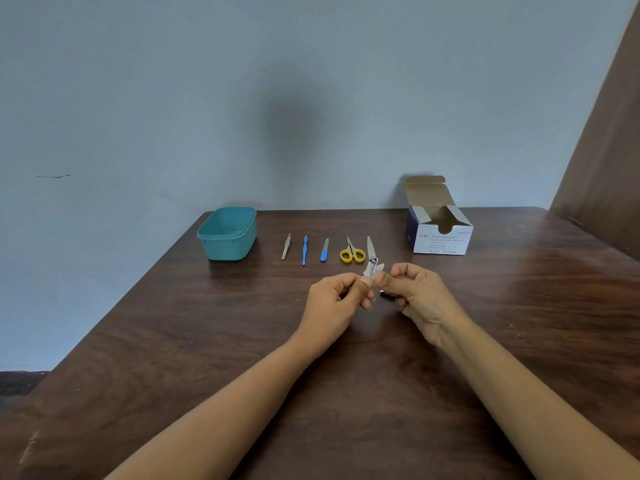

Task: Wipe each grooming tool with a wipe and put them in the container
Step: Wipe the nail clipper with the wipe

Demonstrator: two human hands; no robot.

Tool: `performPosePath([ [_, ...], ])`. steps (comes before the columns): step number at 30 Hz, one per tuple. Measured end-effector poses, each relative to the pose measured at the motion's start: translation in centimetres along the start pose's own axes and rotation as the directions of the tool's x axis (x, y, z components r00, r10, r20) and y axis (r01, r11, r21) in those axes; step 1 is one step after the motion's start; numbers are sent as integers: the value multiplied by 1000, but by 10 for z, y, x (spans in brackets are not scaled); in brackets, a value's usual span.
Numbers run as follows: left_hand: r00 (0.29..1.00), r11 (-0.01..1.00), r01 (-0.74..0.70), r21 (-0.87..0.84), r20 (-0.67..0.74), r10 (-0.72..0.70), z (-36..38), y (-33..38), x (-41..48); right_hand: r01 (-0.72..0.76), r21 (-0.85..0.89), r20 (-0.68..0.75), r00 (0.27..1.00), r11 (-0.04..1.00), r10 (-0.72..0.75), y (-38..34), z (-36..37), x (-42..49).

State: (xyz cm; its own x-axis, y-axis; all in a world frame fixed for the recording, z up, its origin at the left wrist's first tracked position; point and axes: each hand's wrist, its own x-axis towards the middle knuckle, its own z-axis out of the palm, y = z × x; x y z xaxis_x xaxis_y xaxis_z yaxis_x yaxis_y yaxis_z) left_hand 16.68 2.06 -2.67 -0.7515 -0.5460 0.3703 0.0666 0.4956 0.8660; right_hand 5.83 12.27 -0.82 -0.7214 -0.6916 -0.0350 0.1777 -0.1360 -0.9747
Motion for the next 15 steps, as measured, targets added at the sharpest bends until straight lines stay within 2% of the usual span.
performPosePath([
  [4,998,993,64,-97,-3,-65,0,1,0,-2,69,-93,996,998,8,1,-2,2],
  [8,997,987,82,-139,6,-82,0,3,0,74,20,-172,983,997,-70,-2,0,-1],
  [12,997,991,47,-124,58,-40,0,3,-1,157,-129,-127,977,979,-174,-3,6,-8],
  [15,997,994,37,-100,64,-30,0,3,-1,122,-112,-92,987,986,-133,-3,8,-8],
])
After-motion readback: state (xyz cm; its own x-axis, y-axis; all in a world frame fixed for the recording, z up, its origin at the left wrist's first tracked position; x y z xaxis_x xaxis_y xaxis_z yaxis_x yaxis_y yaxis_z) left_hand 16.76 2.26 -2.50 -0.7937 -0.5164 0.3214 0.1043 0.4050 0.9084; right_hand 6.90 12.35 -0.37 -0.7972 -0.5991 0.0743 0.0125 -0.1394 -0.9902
